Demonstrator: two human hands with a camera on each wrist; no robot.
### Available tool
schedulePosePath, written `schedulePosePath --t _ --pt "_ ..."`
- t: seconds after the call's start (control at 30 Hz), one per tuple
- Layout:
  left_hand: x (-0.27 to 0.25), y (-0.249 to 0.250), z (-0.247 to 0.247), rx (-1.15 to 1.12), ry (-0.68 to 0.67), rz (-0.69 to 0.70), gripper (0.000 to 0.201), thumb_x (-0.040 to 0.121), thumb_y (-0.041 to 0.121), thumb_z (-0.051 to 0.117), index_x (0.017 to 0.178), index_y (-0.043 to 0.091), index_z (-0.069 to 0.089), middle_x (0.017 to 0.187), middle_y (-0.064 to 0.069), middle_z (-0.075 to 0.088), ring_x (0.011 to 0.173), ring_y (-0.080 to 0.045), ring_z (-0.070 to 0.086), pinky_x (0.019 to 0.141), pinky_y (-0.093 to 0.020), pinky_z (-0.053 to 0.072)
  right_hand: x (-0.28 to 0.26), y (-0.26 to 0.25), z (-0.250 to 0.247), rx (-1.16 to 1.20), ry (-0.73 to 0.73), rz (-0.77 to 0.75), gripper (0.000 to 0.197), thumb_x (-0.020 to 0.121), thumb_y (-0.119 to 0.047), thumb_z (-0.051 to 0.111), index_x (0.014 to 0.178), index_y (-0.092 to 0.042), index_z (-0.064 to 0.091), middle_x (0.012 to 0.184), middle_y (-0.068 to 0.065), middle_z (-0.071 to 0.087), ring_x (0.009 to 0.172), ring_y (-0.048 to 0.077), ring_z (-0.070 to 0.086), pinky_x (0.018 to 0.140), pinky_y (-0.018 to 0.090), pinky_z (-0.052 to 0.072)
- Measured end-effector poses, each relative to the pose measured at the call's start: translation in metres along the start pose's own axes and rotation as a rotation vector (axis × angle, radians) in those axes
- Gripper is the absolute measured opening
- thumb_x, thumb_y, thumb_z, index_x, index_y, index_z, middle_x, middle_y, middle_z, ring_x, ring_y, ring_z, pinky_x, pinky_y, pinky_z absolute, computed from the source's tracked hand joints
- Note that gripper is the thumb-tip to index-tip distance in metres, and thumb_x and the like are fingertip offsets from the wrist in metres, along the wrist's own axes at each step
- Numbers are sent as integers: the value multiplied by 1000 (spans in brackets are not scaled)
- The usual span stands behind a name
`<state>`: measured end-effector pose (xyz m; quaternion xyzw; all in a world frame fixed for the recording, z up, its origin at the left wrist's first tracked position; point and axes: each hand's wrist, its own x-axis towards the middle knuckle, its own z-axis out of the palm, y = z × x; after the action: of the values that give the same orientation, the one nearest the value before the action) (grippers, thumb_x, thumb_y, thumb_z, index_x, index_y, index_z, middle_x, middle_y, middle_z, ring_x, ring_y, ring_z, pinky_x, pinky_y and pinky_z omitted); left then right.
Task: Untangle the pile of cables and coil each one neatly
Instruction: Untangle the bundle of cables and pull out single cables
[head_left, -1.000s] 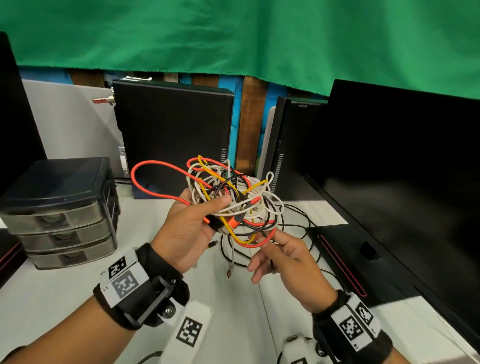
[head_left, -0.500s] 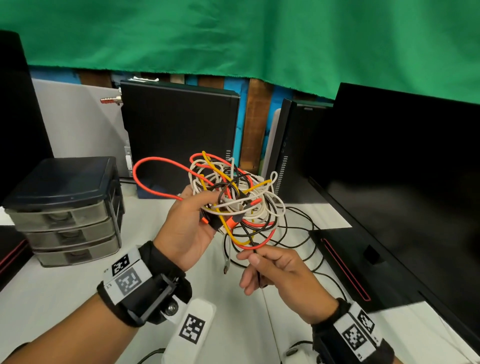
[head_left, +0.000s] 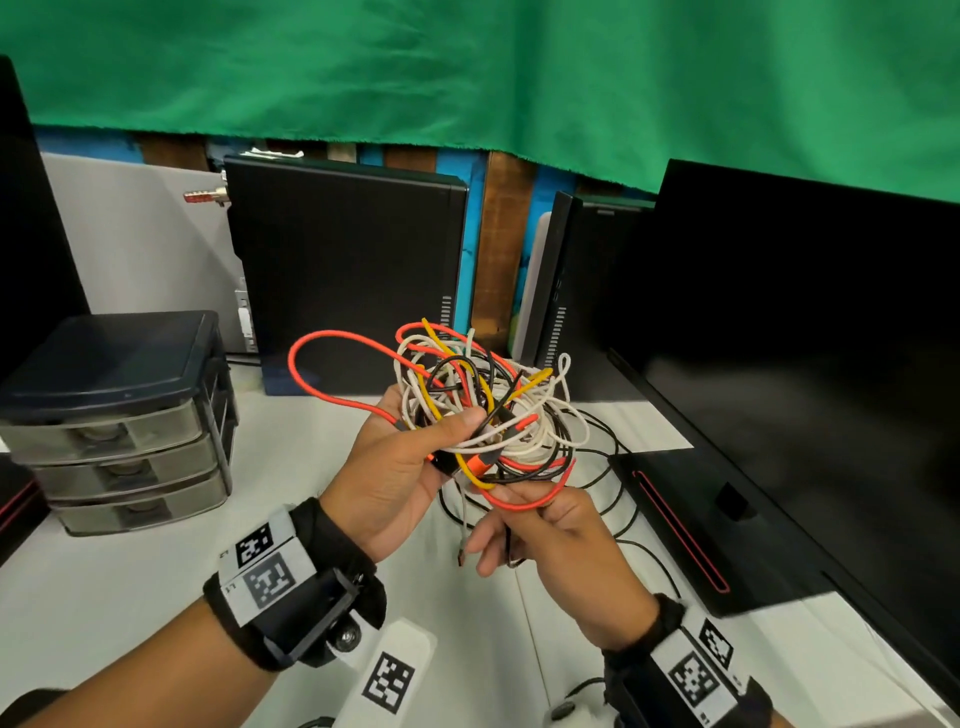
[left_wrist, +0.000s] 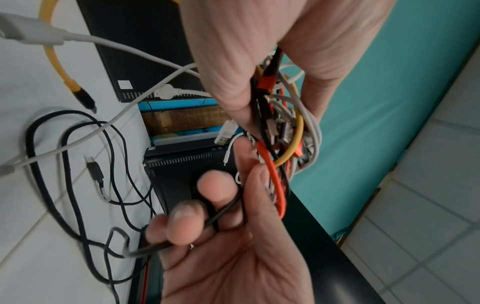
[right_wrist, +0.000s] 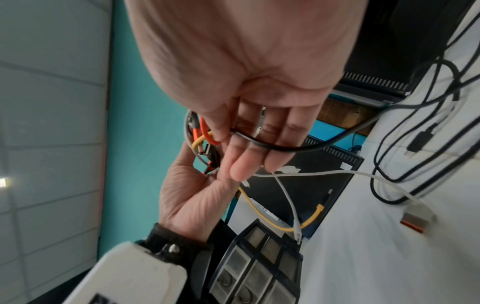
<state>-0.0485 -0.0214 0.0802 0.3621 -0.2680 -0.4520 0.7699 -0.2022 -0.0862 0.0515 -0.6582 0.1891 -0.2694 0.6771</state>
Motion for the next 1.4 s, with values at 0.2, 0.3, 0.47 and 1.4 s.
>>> schedulePosePath --t 0.2,0.3,0.47,1.4 --pt "0 2 -1 56 16 9 64 68 6 72 130 9 57 116 -12 73 103 -28 72 84 -38 61 -1 -4 -6 -288 10 -36 24 100 -13 56 90 0 75 82 15 75 67 21 66 66 28 52" --pt "2 6 -3 142 62 41 59 72 1 73 127 12 55 112 -11 75 102 -29 73 83 -43 61 -5 -19 -20 -673 -115 6 22 98 -30 62 92 -17 78 88 2 75 78 15 64 78 35 52" --pt "5 5 -8 464 94 199 60 73 -12 78 118 19 53 105 0 75 99 -18 73 85 -37 58 -14 -56 -29 -604 324 -324 28 89 -28 72 63 -17 69 58 3 60 50 1 45 52 13 36" --pt "10 -13 -28 1097 -31 207 56 78 -1 78 114 30 48 103 17 67 92 11 64 70 -7 53 28 -91 -41 -1542 667 -523 20 78 -23 69 66 -18 55 61 -3 53 50 25 51 48 29 45"
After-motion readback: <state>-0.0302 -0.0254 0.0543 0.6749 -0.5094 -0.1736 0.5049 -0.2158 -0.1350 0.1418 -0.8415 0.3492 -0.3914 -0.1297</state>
